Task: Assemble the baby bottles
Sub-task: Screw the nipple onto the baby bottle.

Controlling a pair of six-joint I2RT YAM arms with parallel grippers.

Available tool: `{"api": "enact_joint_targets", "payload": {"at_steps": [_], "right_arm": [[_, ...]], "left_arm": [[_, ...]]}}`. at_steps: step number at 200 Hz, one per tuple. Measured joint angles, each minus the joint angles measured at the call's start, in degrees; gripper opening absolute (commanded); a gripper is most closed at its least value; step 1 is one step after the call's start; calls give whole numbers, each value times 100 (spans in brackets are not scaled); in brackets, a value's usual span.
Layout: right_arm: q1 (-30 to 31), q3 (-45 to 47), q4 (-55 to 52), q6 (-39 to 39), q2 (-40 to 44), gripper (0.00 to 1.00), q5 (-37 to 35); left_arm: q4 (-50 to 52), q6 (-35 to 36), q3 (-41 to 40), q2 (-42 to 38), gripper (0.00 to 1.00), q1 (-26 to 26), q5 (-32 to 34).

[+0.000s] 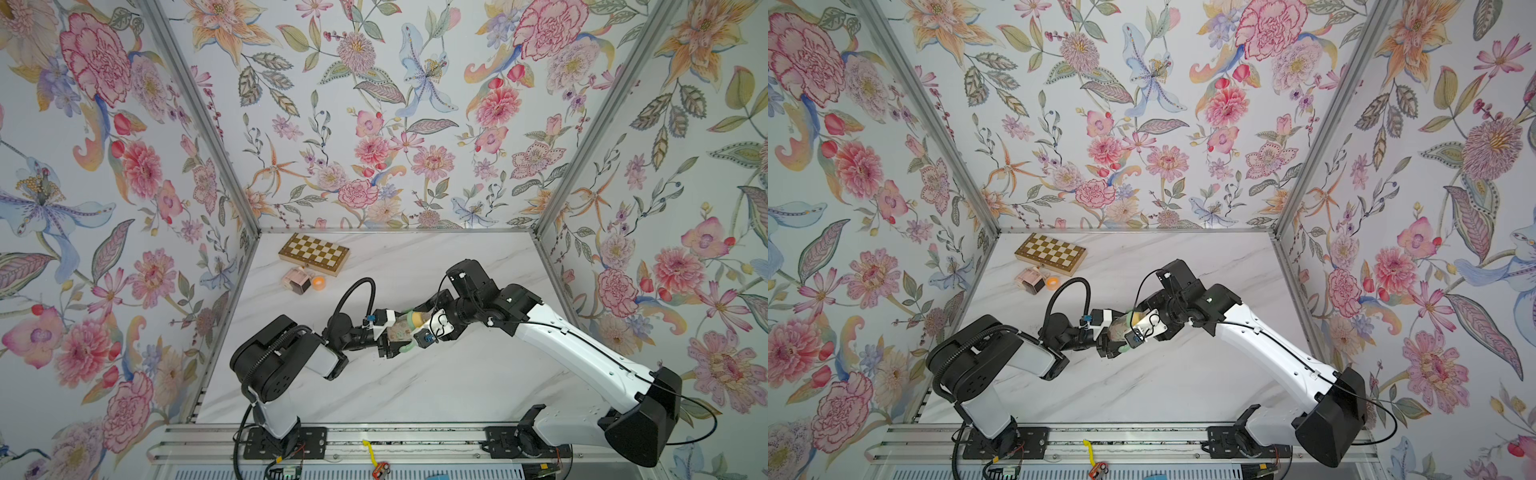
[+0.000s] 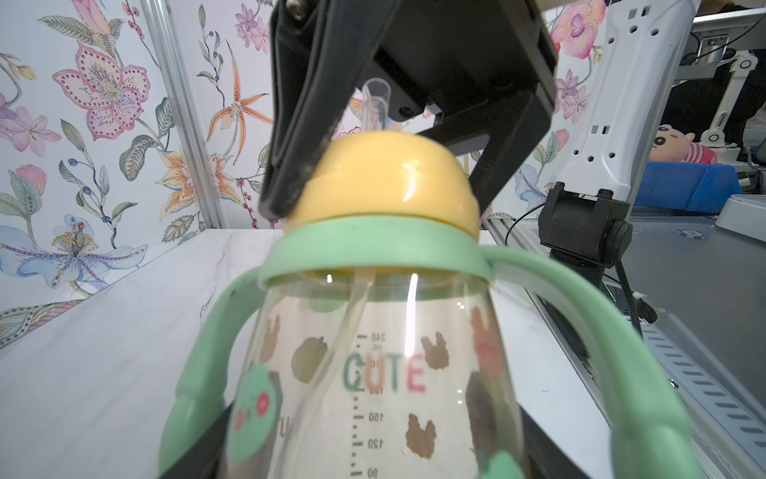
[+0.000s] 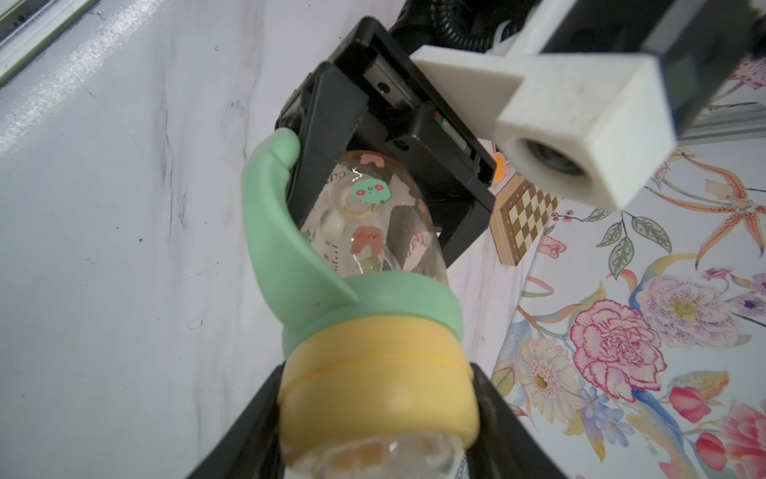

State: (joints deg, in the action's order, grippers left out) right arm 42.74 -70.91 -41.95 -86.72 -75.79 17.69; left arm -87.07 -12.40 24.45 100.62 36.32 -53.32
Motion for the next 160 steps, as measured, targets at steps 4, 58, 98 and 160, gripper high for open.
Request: {"api": "enact_joint_targets", "payload": {"at_steps": [4, 58, 98, 160], "right_arm": [[0, -4, -15, 44, 0, 41, 4], [-352, -1121, -391, 3071, -752, 38, 328], [-942, -2573, -107, 7875, -2028, 31, 1526], [-927, -2623, -258, 11173, -2074, 60, 1749]], "left_arm": [[0, 24, 0, -2, 0, 0, 15], [-35, 1379, -144, -291, 0, 190, 2133], [-11, 2308, -330, -83, 0, 192, 4170], [-4, 2551, -483, -74, 0, 197, 4642]]}}
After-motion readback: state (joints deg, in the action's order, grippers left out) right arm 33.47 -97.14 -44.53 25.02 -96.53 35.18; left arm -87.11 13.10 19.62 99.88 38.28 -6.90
